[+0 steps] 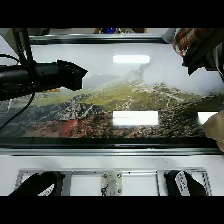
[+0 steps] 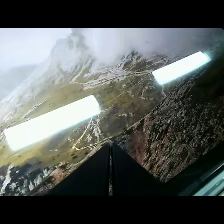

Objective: Fold the clothes and pants, and hang the long-sleeved shirts on hangers.

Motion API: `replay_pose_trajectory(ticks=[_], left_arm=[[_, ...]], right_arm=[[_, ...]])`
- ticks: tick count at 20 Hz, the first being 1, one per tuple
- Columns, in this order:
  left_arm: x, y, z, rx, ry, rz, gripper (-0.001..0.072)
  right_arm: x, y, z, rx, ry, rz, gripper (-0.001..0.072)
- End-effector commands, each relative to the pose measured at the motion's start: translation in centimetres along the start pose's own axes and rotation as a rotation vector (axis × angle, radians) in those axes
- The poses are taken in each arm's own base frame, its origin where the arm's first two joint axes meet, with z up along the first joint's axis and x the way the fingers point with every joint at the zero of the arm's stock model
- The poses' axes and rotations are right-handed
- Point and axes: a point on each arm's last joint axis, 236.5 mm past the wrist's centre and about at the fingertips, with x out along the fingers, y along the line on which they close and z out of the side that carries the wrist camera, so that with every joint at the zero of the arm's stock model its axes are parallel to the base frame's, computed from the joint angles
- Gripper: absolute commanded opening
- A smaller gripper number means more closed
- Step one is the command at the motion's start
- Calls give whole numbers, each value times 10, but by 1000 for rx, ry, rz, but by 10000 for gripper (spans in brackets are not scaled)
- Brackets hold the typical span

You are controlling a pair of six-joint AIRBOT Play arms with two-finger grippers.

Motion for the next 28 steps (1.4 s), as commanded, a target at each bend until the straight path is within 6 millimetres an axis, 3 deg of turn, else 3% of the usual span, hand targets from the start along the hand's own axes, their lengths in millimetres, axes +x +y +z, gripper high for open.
replay_pose_trajectory(ticks=[1,8,12,16,23,28], left_arm=[[0,0,1,3,-1,1,18],[0,0,1,3,-1,1,18],[0,0,1,3,-2,1,18],[0,0,2,3,-9,1,18],[0,0,8,14,-32,0,18],[-1,0,8,38,-33,1,17]], right_arm=[[10,-26,-8,32,22,-56,17],[16,-63,-32,64,79,-147,18],[12,-68,-55,84,131,-165,17],[4,-71,-66,61,156,-172,18],[-16,-86,-59,47,155,-226,21],[-32,-100,-36,57,119,-277,20]])
